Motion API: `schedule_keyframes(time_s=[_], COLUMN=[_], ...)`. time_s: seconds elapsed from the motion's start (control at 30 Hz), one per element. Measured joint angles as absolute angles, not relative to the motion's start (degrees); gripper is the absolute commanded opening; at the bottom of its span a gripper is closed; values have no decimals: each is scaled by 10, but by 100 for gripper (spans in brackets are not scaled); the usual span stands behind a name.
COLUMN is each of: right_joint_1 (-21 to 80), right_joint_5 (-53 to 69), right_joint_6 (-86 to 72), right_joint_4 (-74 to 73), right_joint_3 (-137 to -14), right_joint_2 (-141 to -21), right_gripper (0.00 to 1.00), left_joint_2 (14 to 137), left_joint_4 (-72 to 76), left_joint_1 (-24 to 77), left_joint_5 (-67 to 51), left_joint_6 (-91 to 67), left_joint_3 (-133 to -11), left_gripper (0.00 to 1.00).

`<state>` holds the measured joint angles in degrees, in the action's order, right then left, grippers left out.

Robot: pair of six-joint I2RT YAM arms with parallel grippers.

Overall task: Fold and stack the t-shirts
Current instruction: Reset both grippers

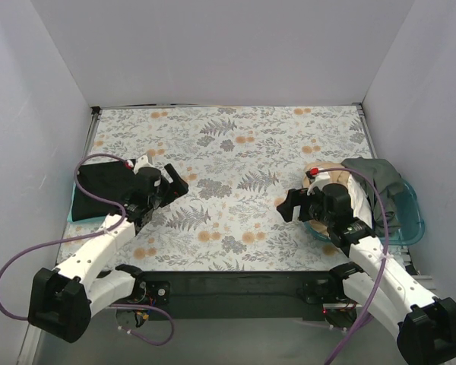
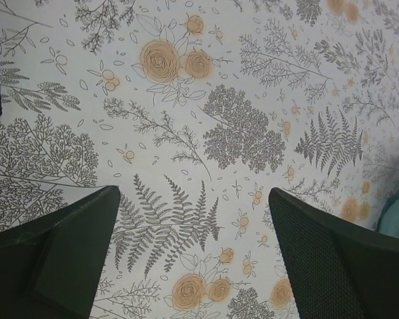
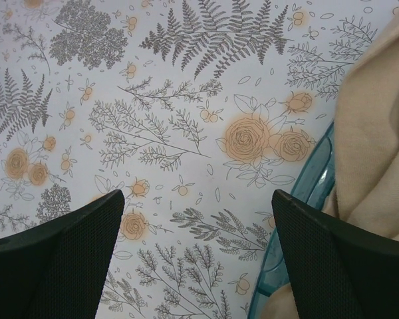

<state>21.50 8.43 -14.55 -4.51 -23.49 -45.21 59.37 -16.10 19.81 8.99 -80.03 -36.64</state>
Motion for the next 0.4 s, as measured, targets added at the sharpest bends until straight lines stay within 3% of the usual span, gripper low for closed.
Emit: schedule_keyframes(time_s=[0.4], right_joint_1=[215], right_joint_5=[86], right_joint_6=[-151], right_joint_4=[6], right_joint_3=[-196], right_joint_2=[-423], right_gripper=[98], left_joint_2=[519], left_joint_4=[-163], left_joint_1=[209], left_joint_5=[103], left_joint_6=[-804], left_joint_3=[-320], left_gripper=[95])
